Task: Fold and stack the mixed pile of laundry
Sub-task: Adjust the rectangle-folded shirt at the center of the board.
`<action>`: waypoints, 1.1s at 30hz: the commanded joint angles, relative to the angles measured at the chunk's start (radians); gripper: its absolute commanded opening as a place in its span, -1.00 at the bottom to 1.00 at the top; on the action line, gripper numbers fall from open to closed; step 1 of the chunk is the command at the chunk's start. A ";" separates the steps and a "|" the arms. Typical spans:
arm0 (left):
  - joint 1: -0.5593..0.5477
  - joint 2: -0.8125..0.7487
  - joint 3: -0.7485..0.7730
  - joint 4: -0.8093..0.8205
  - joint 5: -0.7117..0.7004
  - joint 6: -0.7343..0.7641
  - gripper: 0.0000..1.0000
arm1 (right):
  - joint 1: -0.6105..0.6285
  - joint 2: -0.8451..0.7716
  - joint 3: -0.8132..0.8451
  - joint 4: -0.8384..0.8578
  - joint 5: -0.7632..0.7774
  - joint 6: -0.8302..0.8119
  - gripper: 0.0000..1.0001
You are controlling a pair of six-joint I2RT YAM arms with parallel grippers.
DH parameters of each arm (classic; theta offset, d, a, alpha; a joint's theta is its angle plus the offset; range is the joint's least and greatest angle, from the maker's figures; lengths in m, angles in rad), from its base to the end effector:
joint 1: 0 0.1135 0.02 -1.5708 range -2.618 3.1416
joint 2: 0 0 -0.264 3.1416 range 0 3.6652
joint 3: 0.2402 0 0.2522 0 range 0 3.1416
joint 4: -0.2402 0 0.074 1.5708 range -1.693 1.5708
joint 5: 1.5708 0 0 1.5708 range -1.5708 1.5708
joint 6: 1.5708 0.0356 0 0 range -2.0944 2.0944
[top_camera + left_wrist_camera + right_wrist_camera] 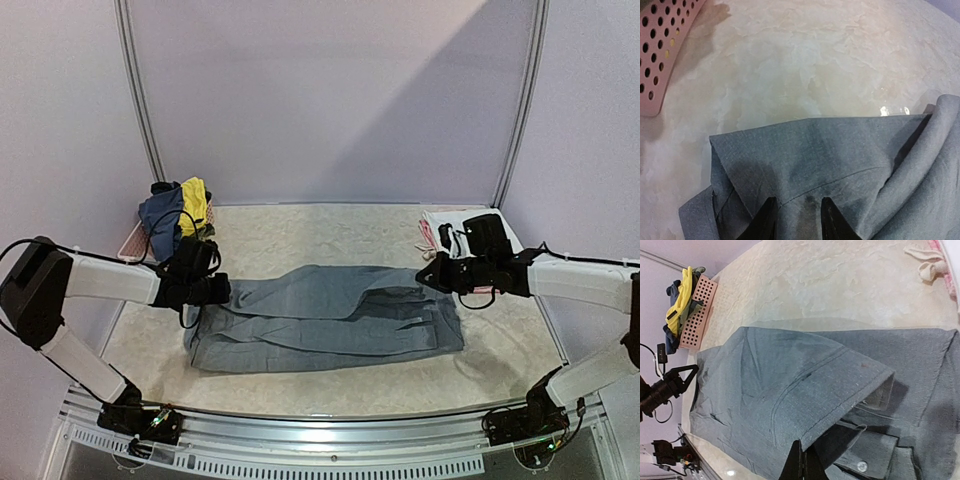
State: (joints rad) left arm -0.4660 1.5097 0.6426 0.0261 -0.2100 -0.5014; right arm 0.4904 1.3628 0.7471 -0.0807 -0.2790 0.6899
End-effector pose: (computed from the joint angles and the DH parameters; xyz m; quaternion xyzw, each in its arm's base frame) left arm 0.2541 -0.1195 0.1480 -0.0538 0.9282 -0.0784 0.3597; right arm 0.2452 0.1420 0.2099 0.0308 0.8985 0.3380 0.2783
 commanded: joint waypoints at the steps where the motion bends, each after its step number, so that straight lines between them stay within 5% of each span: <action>1: 0.026 0.039 0.006 0.025 0.000 0.001 -0.38 | -0.003 -0.028 0.011 -0.241 0.116 -0.140 -0.99; 13: 0.032 0.027 0.004 0.008 0.001 -0.004 -0.40 | -0.003 0.175 0.020 -0.250 0.211 -0.171 -0.87; 24: 0.024 -0.048 0.006 -0.085 -0.028 -0.014 -0.39 | -0.003 0.089 0.010 -0.350 0.214 -0.173 -0.54; 33: -0.100 -0.227 0.027 -0.276 -0.125 -0.018 -0.33 | 0.034 -0.032 0.127 -0.347 0.162 -0.191 -0.21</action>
State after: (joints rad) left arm -0.5068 1.3506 0.6476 -0.1440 -0.2920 -0.5095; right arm 0.5102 1.3582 0.8135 -0.4488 -0.0891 0.5137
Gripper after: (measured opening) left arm 0.321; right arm 0.375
